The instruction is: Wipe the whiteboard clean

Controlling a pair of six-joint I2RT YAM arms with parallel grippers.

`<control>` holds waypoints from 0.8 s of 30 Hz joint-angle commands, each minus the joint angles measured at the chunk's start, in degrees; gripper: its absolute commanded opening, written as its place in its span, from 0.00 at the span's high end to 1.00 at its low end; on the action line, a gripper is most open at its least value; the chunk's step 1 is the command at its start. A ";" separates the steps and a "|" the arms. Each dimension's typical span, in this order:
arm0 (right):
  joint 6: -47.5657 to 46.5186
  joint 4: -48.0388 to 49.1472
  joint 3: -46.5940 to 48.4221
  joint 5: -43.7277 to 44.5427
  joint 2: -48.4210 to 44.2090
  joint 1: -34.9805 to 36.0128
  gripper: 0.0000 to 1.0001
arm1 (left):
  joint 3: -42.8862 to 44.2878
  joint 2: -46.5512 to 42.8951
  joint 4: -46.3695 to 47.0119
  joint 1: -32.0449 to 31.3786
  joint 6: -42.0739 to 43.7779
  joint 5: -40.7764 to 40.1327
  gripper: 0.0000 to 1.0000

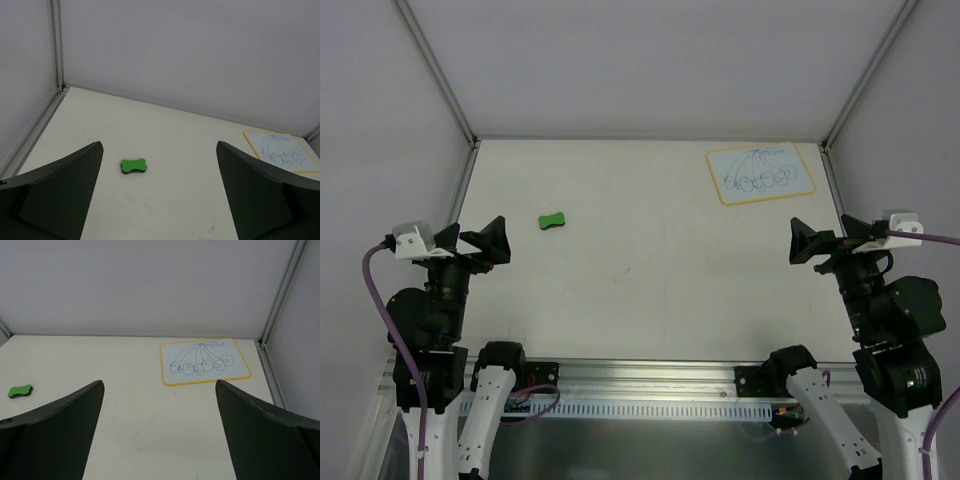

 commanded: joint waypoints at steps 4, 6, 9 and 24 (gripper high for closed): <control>3.08 2.90 -0.09 -5.03 4.33 0.34 0.01 | -1.59 0.89 0.74 0.42 -1.40 0.21 0.01; 3.61 3.42 0.17 -12.81 8.00 0.43 0.01 | -2.21 2.29 0.83 0.42 -2.63 1.09 0.01; 5.71 5.27 0.96 -15.85 15.03 0.34 0.01 | -3.44 4.40 0.83 0.33 -4.12 2.14 0.01; 6.08 7.56 15.36 -3.82 60.89 -0.01 0.02 | -11.62 11.26 1.00 0.33 -5.01 1.71 0.01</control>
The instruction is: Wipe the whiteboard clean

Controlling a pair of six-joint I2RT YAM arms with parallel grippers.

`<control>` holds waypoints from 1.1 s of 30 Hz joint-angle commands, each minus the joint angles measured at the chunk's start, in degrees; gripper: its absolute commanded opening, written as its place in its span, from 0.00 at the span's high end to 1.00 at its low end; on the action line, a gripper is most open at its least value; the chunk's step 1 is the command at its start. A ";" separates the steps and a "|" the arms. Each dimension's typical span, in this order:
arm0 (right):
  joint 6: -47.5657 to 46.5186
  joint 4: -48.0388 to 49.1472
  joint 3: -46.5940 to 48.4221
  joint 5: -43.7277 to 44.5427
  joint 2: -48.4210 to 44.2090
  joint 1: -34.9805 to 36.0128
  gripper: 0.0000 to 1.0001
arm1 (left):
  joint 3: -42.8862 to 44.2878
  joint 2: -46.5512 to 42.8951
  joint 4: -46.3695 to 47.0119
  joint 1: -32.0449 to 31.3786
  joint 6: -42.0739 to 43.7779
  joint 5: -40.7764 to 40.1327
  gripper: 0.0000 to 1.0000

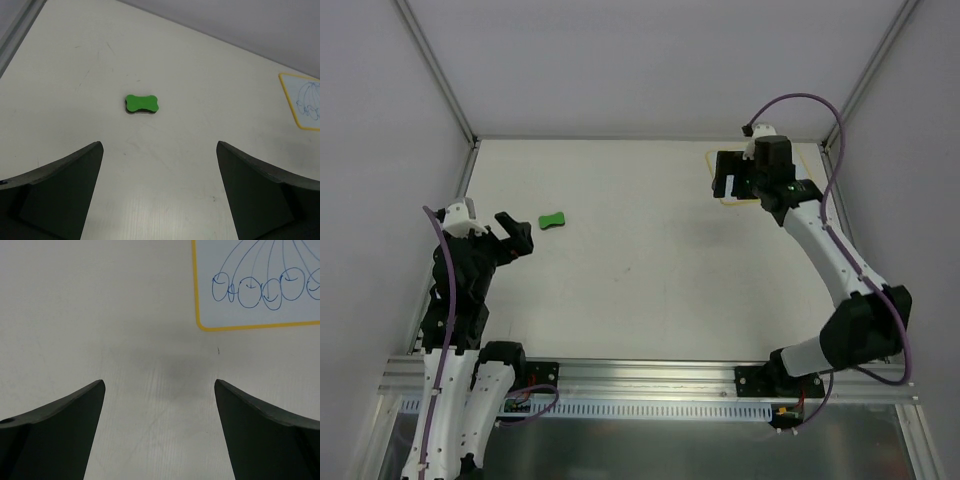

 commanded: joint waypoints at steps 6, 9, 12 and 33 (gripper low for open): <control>-0.13 2.79 12.08 1.36 22.10 -3.17 0.16 | -3.48 1.10 1.14 0.33 -0.20 -1.45 0.01; -0.57 3.41 15.77 1.53 29.40 -3.61 0.23 | -4.01 0.84 1.14 0.33 -0.02 -1.81 0.01; -0.22 3.41 19.28 1.53 34.77 -3.97 0.31 | -4.18 0.66 1.14 0.33 -0.28 -1.81 0.01; 5.84 2.27 26.77 3.64 46.99 -4.93 0.52 | -4.53 0.93 1.14 0.42 -0.90 -1.10 0.01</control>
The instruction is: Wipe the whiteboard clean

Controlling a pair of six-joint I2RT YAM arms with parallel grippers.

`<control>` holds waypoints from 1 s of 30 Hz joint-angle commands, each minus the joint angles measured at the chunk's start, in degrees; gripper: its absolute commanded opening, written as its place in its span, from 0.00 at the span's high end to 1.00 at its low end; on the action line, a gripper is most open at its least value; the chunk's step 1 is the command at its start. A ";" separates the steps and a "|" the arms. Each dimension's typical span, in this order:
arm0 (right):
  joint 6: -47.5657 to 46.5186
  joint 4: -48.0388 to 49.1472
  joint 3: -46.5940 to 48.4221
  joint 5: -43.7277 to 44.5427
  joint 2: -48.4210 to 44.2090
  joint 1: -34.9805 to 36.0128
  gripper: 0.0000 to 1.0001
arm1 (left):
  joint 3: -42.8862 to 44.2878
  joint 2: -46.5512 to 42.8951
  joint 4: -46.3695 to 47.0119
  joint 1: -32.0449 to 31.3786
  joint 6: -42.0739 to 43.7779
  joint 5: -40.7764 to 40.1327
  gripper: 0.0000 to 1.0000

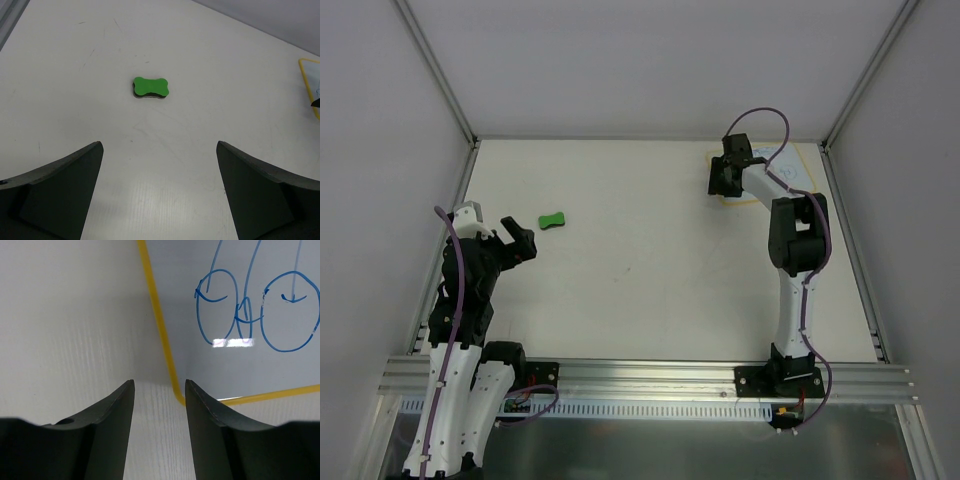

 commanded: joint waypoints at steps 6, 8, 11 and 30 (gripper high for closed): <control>3.61 -1.96 2.00 0.82 1.43 -0.61 0.58 | -0.21 -0.43 1.14 0.42 -0.81 -0.34 0.01; 4.33 -2.75 1.39 0.21 1.52 -0.43 0.62 | -0.12 -0.78 1.14 0.42 -0.81 -0.43 0.01; 5.64 -3.10 -0.27 -1.20 1.25 -0.08 0.68 | -0.21 -0.87 1.14 0.42 -0.81 -0.78 0.01; 13.02 -11.01 -15.49 -7.35 -10.35 27.50 0.80 | -0.47 -2.27 1.05 0.42 -0.64 -1.57 0.01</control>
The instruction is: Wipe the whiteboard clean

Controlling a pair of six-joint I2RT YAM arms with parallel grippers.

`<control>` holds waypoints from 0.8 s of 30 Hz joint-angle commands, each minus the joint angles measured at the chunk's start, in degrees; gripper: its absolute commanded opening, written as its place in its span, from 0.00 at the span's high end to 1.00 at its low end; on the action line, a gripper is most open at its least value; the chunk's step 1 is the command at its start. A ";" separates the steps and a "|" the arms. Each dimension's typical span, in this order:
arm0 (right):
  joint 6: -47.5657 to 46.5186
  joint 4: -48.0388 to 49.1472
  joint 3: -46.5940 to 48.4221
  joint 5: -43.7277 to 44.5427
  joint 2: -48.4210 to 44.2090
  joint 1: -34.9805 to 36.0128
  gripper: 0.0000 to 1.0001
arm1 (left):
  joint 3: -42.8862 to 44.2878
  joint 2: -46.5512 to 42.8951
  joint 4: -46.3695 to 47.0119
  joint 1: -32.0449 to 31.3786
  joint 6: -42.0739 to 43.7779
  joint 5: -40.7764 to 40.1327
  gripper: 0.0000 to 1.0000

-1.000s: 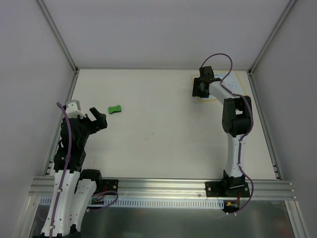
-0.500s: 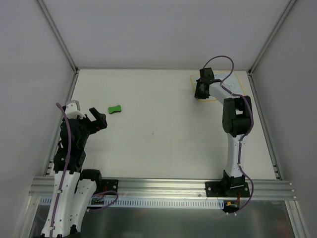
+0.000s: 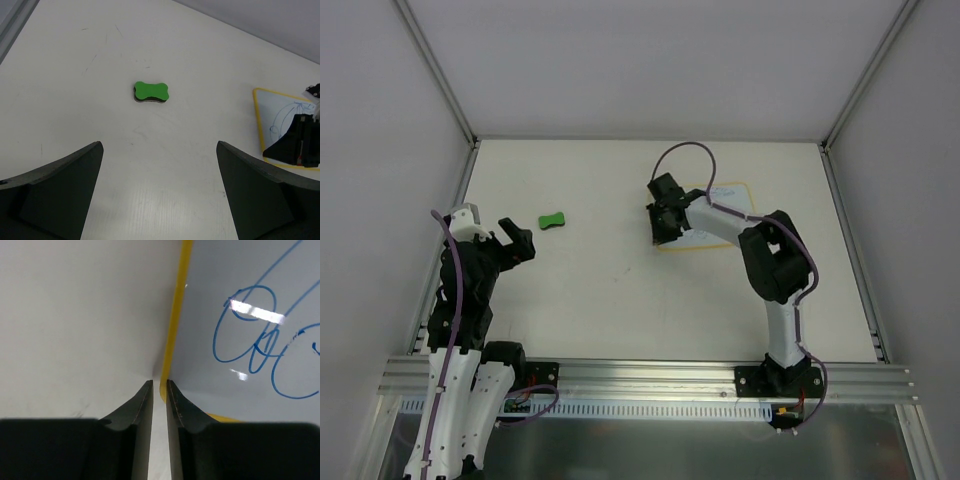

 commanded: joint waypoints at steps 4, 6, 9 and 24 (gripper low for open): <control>7.60 -7.80 0.43 -10.68 0.69 12.27 0.79 | -0.63 -1.10 0.96 0.42 -0.53 -1.13 0.01; 7.96 -7.89 3.49 -12.98 2.36 16.40 0.78 | -0.63 -1.10 0.96 0.42 -0.53 -1.31 0.01; 7.79 -7.80 7.53 -15.36 4.48 19.92 0.78 | -0.63 -1.01 0.96 0.42 -0.62 -1.75 0.01; 0.58 -7.80 -2.62 3.26 -15.37 7.46 0.51 | -0.45 1.19 0.87 0.42 -0.97 -2.01 0.01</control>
